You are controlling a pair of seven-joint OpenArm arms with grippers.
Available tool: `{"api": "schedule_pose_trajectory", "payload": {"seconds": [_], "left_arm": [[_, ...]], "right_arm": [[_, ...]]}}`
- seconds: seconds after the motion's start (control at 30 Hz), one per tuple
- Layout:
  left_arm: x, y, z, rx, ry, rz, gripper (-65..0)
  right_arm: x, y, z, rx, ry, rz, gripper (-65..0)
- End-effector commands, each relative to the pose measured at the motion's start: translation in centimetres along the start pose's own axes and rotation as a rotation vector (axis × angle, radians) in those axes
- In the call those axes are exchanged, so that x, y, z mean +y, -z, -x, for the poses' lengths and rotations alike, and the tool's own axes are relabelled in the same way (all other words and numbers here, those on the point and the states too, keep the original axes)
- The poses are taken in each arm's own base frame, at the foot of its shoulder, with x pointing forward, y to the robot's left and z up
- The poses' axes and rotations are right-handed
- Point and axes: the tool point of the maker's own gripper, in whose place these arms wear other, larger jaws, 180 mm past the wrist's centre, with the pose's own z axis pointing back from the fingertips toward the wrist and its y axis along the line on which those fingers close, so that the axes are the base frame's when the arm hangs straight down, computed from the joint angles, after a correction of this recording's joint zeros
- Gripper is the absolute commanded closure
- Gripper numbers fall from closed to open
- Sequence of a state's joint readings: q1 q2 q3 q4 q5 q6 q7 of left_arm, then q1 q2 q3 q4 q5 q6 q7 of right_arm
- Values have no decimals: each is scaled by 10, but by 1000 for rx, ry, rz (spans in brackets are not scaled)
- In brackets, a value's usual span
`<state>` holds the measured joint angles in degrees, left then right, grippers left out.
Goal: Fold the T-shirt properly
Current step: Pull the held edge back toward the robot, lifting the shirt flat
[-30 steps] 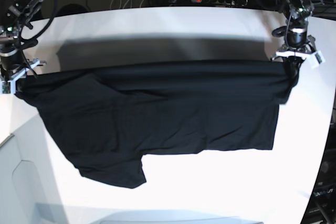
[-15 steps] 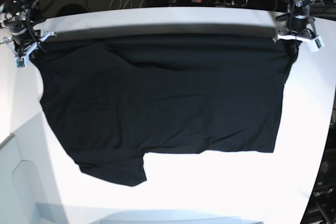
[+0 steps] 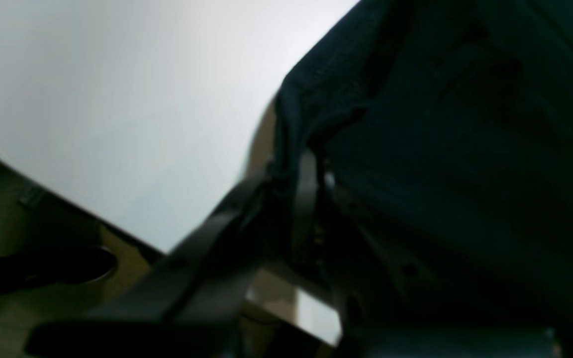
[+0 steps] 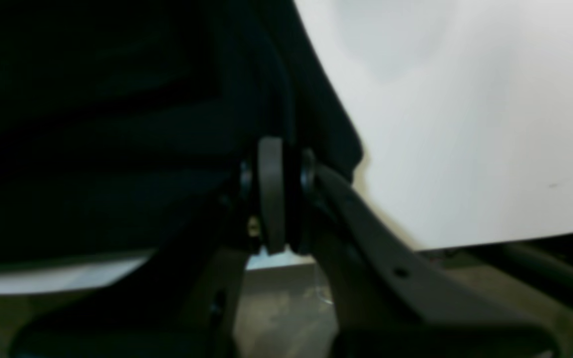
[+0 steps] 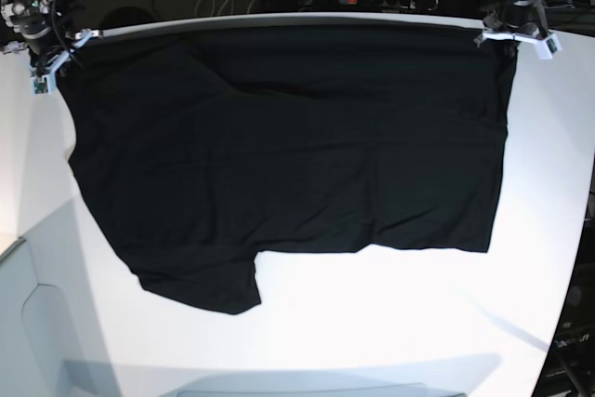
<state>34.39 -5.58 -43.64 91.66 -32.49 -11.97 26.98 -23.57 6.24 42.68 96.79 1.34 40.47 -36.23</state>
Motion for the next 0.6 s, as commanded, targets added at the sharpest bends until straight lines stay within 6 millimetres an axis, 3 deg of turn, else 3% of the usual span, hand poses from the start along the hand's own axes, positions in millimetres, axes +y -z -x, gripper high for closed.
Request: {"api": "schedule_pose_trajectory", "payload": {"seconds": [0.0, 0.13, 0.57], "left_arm": [[8, -4, -8, -27, 8, -27, -12], [10, -7, -1, -11, 1, -30, -12], [9, -7, 2, -1, 9, -30, -18]], "right_arm": [[-11, -3, 0, -1, -16, 29, 0], [-9, 5, 12, 9, 16, 11, 0], [-7, 3, 19, 20, 12, 6, -15]]}}
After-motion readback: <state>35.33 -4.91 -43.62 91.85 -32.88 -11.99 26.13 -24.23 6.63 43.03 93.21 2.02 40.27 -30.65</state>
